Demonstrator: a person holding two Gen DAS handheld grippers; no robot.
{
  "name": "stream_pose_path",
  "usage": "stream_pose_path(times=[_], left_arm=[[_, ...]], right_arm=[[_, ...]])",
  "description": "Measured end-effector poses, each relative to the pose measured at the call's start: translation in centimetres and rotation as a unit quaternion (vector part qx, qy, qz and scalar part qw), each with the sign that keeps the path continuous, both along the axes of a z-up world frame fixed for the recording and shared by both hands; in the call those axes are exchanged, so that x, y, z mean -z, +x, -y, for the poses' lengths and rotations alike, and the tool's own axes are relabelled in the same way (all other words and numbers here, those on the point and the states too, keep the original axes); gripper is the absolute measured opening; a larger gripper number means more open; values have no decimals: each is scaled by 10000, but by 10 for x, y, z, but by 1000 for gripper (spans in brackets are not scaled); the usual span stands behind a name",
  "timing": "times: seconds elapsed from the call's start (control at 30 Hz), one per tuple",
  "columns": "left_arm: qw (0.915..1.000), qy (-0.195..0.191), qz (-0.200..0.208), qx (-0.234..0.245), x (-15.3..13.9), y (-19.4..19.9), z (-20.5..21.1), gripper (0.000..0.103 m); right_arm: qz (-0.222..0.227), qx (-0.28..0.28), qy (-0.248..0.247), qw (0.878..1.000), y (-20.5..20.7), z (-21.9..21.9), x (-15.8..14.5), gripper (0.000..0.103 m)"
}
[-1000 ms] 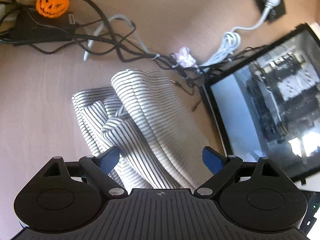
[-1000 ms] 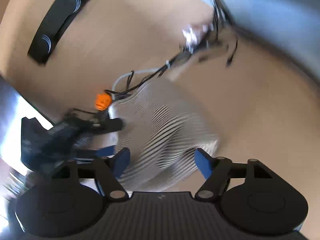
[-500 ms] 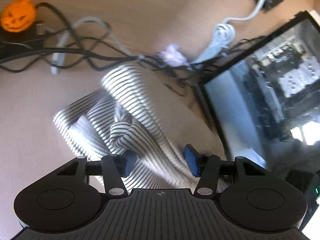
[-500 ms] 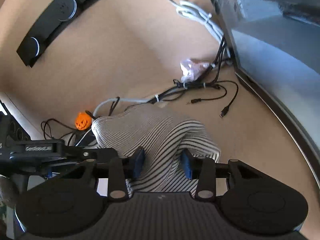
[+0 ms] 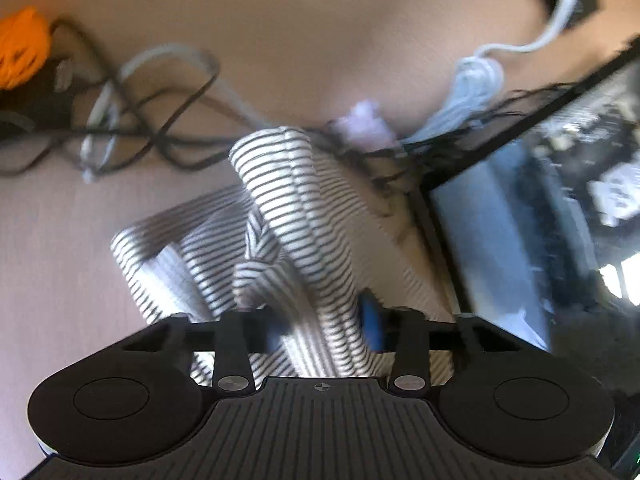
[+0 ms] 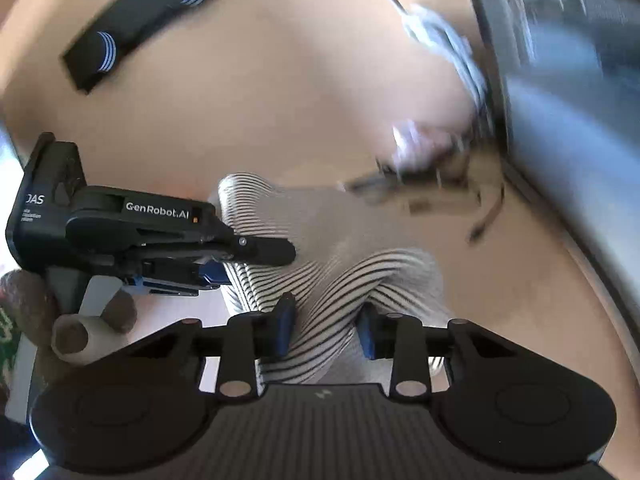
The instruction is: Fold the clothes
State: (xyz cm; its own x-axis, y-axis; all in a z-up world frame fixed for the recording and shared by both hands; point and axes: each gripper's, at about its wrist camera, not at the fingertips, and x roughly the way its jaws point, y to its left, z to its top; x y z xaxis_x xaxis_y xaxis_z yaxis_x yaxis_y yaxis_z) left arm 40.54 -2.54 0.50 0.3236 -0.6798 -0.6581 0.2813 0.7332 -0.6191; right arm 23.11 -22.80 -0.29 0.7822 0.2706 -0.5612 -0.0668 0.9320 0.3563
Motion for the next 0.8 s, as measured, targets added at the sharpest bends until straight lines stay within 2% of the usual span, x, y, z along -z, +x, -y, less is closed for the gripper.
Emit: stream_pose_path(times=[0.07, 0.17, 0.27, 0.33, 0.37, 0.43, 0.5, 0.57, 0.63, 0.67, 0.8], left_arm=[[9995, -166, 233, 100, -13, -8, -13, 37], [9983, -223, 523, 114, -26, -23, -39, 38], [9979, 248, 595, 26, -13, -35, -58, 40], [9975, 590, 387, -47, 6, -39, -67, 42], [9974, 643, 329, -84, 13, -41, -71, 47], [9974, 621, 329, -130, 22, -43, -78, 51], [9971, 616, 423, -117, 22, -43, -79, 53], [9966, 629, 527, -83, 22, -44, -79, 55], [9961, 646, 595, -49, 23, -43, -78, 55], [9961, 641, 601, -50, 24, -43, -78, 56], [9951, 693, 697, -38, 26, -44, -79, 62]], right_arm=[[237, -156, -76, 9996, -11, -11, -17, 31], [318, -510, -359, 9975, -23, -42, -18, 31], [45, -916, -783, 9927, -27, -80, 10, 32], [-151, -1174, -1041, 9875, -29, -102, 31, 34], [-34, -1225, -1192, 9853, -33, -107, 35, 34], [97, -1353, -1425, 9804, -38, -111, 32, 35], [43, -1467, -1287, 9808, -41, -99, 23, 36], [38, -1546, -1227, 9803, -51, -81, 14, 43], [224, -1474, -1597, 9758, -68, -68, 7, 63], [330, -1381, -1945, 9706, -75, -65, 7, 67], [416, -991, -3188, 9417, -76, -65, 29, 68]])
